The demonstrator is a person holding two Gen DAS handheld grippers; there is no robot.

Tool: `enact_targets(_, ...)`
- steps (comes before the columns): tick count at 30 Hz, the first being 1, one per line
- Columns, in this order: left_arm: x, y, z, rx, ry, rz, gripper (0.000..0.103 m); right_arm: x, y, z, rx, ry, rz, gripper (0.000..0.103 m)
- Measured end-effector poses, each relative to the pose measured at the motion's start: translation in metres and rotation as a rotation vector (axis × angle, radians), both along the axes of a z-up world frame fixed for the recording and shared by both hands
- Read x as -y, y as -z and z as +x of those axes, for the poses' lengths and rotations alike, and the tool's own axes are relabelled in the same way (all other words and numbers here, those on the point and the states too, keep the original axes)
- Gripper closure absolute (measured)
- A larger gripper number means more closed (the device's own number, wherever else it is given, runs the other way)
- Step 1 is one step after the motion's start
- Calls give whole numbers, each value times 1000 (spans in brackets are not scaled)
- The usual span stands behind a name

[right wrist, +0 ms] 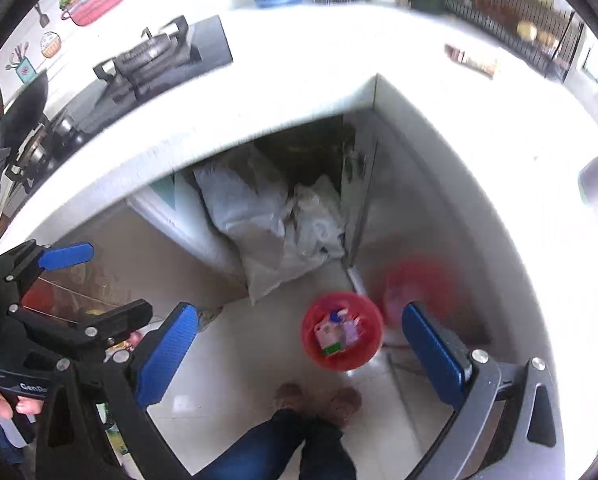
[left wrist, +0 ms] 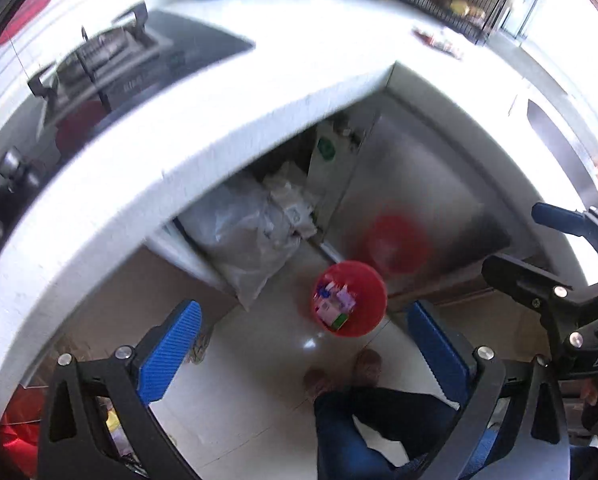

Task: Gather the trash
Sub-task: 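Raise both tools from the bin back up to the countertop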

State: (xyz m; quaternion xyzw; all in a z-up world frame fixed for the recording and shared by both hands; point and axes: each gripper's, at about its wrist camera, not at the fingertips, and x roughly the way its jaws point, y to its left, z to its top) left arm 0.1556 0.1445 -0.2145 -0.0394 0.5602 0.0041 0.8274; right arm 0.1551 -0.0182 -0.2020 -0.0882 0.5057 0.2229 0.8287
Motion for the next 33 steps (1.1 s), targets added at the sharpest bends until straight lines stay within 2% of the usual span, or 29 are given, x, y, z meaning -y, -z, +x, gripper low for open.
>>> enact_targets(3,2,-24,3,40,3,-16,1,9,-21,-5,47,21,24,1)
enact_targets(11,17,-71,10,127,54,-25,1,16,-67,-4,103,53,47,1)
enact_targets(15,21,-96,18,168,73,-53,1,21,-83,0,139,68,57,1)
enact_targets(22,33,-134,37,221,87,-42,1,36,-109,14,188,88,118,1)
enact_targets(26,41,-145,55,234,92,-47,1,50,-118,32,172,80,183,1)
enact_targets(33,69,-151,100,256,125,36,1,67,-122,75,149,54,159,1)
